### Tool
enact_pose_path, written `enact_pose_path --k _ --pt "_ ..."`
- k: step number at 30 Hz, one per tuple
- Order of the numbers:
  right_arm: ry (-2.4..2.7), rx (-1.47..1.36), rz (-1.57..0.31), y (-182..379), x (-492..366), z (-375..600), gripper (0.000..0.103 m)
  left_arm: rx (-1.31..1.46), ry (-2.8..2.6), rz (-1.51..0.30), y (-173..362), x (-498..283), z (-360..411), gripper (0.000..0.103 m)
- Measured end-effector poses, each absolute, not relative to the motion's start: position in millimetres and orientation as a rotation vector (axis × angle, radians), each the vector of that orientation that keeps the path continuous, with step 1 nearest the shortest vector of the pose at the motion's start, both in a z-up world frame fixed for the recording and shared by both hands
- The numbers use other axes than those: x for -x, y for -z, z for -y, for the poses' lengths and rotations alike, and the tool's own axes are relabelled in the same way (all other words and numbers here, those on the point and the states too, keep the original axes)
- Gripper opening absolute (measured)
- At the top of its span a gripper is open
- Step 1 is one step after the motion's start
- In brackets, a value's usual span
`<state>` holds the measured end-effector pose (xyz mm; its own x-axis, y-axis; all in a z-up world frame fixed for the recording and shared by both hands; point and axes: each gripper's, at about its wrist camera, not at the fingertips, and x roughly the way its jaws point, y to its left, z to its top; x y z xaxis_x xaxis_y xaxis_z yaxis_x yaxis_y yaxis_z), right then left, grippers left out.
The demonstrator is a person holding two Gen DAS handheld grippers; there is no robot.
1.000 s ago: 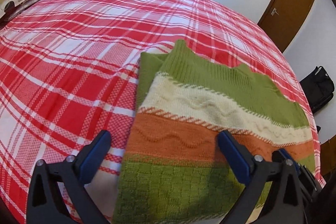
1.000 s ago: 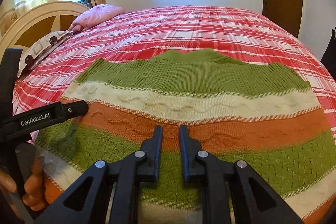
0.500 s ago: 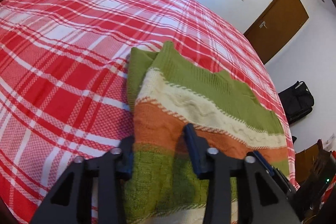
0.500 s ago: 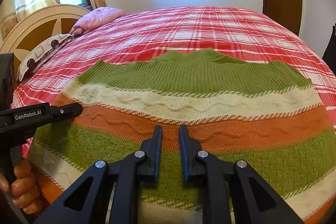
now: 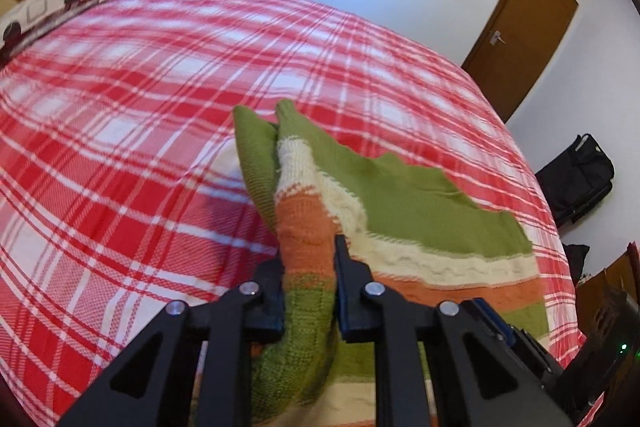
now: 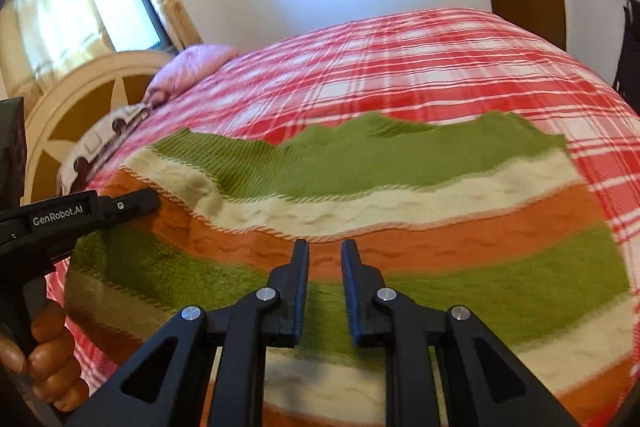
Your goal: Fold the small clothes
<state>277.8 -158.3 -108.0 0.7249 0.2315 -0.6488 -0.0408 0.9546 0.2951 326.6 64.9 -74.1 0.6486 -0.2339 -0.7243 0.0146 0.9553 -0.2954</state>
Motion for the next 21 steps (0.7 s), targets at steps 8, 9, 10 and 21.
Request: enact_pose_path --k 8,9,10,21 --pt "-0.172 -0.396 -0.787 118.6 -247.9 218.9 0.017 0.146 0.232 -0.779 33.4 -301.1 6.7 0.012" --pt "-0.158 -0.41 -0.794 123.4 -243.6 227.0 0.017 0.125 0.258 -0.778 33.0 -298.2 22.8 0.012" --pt "-0.144 -0.426 -0.799 127.3 -240.4 234.8 0.017 0.104 0.274 -0.78 34.9 -297.8 34.2 0.011" --pt "-0.154 -0.469 -0.787 143.1 -222.7 254.0 0.018 -0.062 0.269 -0.893 107.5 -301.0 109.8 0.012"
